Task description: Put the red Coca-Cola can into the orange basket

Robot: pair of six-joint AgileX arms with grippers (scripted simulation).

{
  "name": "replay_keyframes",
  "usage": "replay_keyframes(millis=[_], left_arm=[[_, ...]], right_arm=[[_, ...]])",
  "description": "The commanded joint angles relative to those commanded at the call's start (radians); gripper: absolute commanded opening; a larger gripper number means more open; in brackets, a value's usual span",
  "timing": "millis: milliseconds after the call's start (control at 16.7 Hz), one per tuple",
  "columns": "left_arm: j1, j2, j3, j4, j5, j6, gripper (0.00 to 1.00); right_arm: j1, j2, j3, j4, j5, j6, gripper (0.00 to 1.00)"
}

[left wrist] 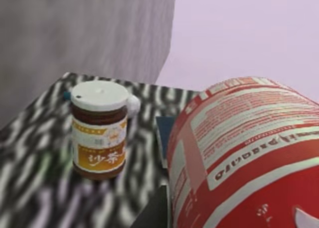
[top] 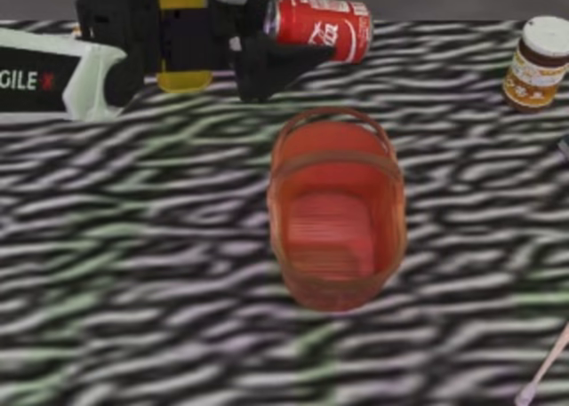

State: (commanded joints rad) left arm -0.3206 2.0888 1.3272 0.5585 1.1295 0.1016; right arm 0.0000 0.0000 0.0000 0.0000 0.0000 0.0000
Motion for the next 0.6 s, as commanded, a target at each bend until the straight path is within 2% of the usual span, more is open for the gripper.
replay_keyframes(millis=[120, 240, 600], left_arm=[[-0.006, -0.026, -0.033, 0.099, 0.076, -0.033, 0.00], [-0.009, -0.044, -0.052, 0.155, 0.122, -0.052, 0.00], [-0.004, -0.045, -0.053, 0.167, 0.131, -0.054, 0.00]], right_arm=[[0.000, 0.000, 0.000, 0.000, 0.000, 0.000, 1.00], [0.000, 0.000, 0.000, 0.000, 0.000, 0.000, 1.00], [0.000, 0.000, 0.000, 0.000, 0.000, 0.000, 1.00]])
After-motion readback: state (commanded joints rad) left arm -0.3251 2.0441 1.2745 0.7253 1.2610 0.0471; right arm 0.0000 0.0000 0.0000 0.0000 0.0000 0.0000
